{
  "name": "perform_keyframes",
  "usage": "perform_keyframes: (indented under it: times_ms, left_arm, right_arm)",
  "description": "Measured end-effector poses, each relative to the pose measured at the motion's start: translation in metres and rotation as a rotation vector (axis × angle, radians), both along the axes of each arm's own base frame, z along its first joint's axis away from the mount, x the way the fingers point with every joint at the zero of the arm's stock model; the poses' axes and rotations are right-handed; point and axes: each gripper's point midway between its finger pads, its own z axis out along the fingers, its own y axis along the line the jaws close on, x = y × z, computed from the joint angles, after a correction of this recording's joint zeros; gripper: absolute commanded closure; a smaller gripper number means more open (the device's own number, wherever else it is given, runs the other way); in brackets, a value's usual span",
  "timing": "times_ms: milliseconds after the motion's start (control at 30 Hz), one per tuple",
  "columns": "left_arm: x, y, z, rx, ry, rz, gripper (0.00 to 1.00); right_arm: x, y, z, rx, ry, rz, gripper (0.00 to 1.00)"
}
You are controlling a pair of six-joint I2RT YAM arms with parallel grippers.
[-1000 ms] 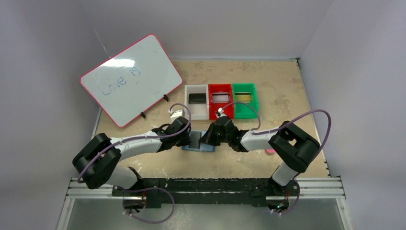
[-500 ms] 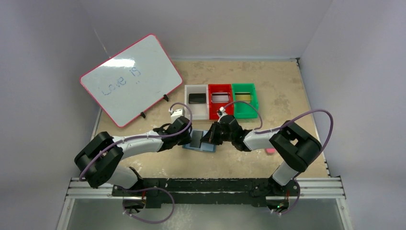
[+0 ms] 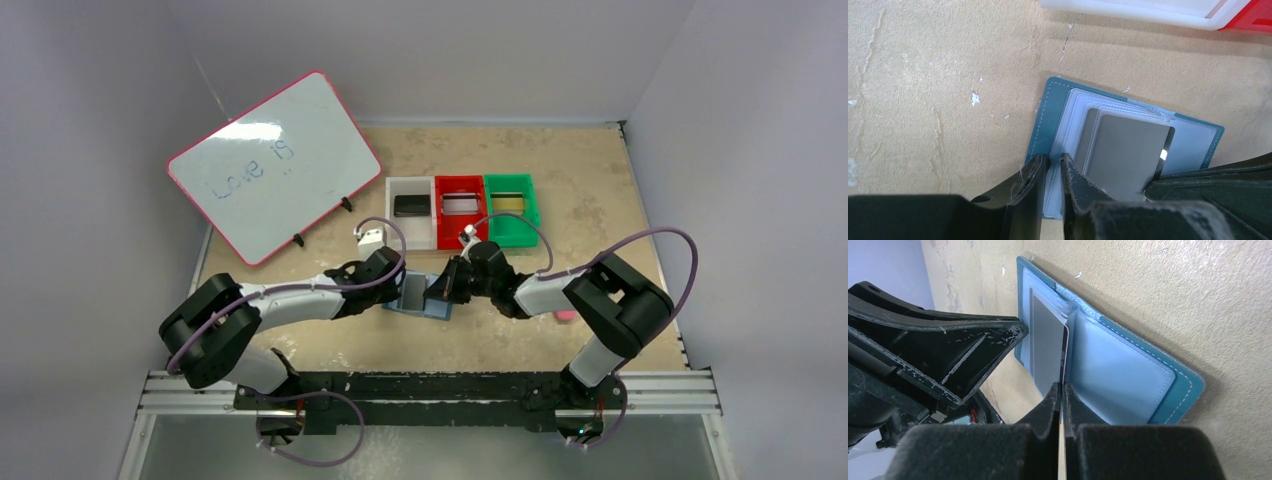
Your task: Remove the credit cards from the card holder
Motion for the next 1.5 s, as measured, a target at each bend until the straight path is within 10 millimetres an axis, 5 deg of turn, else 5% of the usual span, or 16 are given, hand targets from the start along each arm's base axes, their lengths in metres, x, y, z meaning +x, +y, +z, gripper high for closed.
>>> perform_keyframes:
  times_ms: [433,700,1067,1500]
  left_arm:
    - [-0.014,0.024,0.014,0.071,0.018,0.010,0.71]
    - [0.000,-0.018,0.053,-0.092,-0.038,-0.073,0.78]
    - [-0.016,-0.028,0.009,-0.083,0.086,-0.130,0.89]
    - [-0.011,-0.021,0.006,-0.077,0.062,-0.050,0.99]
  right_arm:
    - [0.005,0.002,-0.005,-0.057,-0.014,0.038,1.00]
    - [0.008,0.009,-0.009,-0.055,-0.006,0.058,1.00]
    - [0.008,0.009,-0.009,-0.056,-0.004,0.058,1.00]
    - [0.008,0.008,-0.010,-0.057,-0.002,0.055,1.00]
